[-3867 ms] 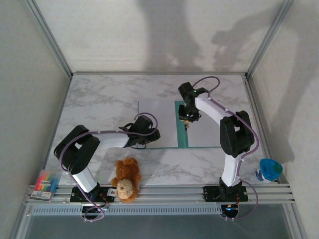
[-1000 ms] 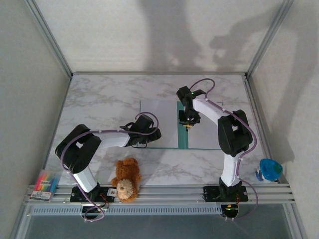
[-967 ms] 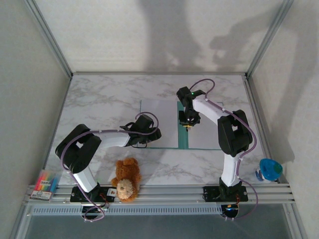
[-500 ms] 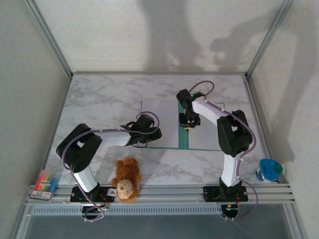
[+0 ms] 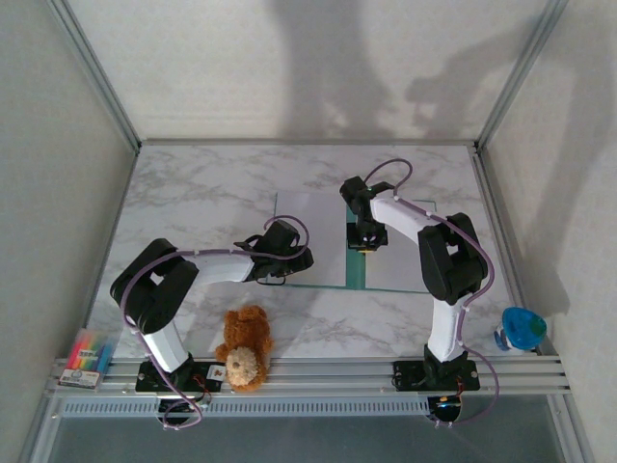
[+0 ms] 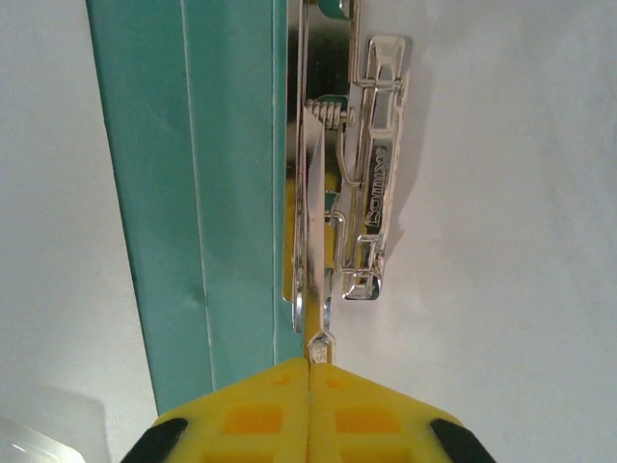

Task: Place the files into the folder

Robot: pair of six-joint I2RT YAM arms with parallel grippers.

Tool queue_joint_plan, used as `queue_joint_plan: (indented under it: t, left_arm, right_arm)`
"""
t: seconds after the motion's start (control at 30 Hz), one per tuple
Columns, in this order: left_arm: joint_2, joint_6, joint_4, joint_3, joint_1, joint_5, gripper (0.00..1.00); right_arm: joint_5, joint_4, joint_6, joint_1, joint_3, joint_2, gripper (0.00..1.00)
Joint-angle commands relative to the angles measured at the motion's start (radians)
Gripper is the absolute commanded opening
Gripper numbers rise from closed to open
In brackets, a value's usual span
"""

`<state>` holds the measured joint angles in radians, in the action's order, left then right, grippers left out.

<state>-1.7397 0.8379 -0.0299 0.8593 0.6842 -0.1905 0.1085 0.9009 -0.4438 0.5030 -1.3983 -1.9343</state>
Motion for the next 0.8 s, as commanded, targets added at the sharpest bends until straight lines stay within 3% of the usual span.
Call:
queue_joint_plan:
  t: [0.0,0.77]
  left_arm:
    - [-0.057,-0.008,0.121,-0.025,0.005,0.014,0.55]
    - [-0.061,-0.003,0.11,-0.042,0.005,0.007,0.55]
  right_arm:
    - [0.06,0.041,0.005,-0.004,0.039,-0.027,0.05]
    - [0.041,0.004,-0.003,-0.005,0.064,-0.086,0.05]
